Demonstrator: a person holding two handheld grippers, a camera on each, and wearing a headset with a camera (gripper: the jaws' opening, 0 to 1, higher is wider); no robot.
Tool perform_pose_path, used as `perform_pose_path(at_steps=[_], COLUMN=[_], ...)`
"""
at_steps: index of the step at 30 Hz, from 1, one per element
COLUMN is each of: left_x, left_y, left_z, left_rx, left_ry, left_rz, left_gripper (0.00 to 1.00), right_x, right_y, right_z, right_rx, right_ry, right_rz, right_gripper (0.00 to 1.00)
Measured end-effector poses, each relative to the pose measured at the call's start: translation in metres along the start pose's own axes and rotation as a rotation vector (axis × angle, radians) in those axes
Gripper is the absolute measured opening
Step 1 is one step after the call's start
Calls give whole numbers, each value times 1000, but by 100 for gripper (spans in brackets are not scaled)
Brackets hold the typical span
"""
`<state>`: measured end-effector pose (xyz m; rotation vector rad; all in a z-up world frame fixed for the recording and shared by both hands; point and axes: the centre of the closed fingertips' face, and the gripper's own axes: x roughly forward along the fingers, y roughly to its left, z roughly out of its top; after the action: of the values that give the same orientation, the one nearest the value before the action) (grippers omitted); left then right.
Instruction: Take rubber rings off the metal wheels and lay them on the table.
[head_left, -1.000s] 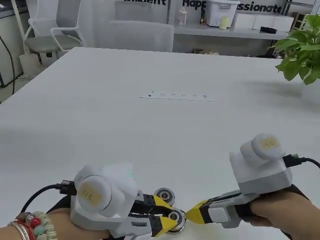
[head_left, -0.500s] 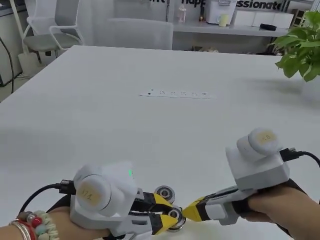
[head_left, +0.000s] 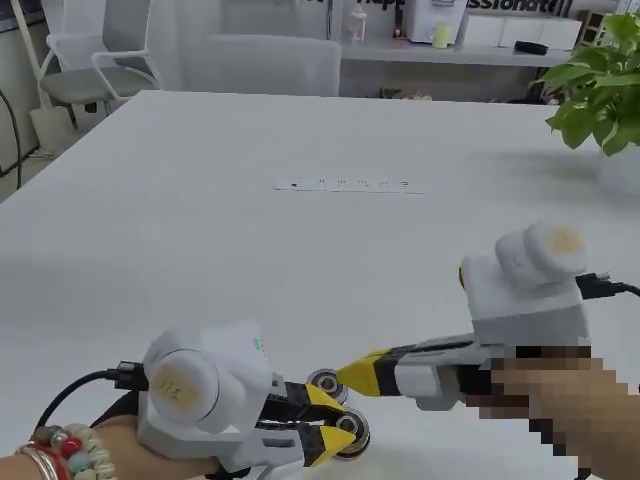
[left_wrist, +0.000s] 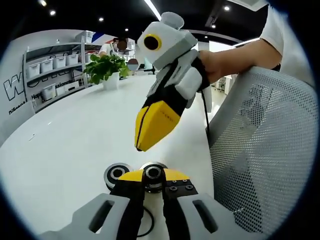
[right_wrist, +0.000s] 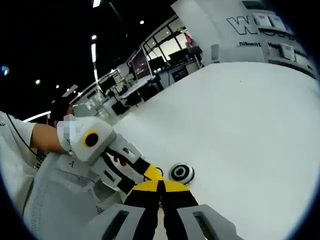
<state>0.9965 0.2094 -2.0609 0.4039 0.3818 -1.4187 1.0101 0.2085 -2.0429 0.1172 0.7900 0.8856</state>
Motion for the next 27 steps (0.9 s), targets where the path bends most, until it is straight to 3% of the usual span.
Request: perform_pose_path(at_steps=[5, 9, 17, 20, 23, 27], left_x=[1, 1, 2, 3, 3, 3], left_y=[0, 0, 1, 1, 1, 1], left_z=[0, 0, 0, 0, 0, 0], left_rx=[3, 4, 3, 1, -1, 0], left_ry=[3, 5, 3, 2, 1, 1], left_rz=[-1, -3, -5, -6, -7, -8], left_gripper=[8, 8, 8, 8, 8, 8], right_x=[1, 2, 7, 11, 15, 17], right_y=[-24, -18, -12, -7, -5, -5], right_z=[-31, -40, -43, -38, -38, -43], right_rx=[-115, -187, -290, -321, -380, -403], right_ry=[143, 196, 210, 177, 180, 196], right_rz=[-86, -63, -35, -20, -19, -3], right_gripper=[0, 0, 15, 25, 26, 23])
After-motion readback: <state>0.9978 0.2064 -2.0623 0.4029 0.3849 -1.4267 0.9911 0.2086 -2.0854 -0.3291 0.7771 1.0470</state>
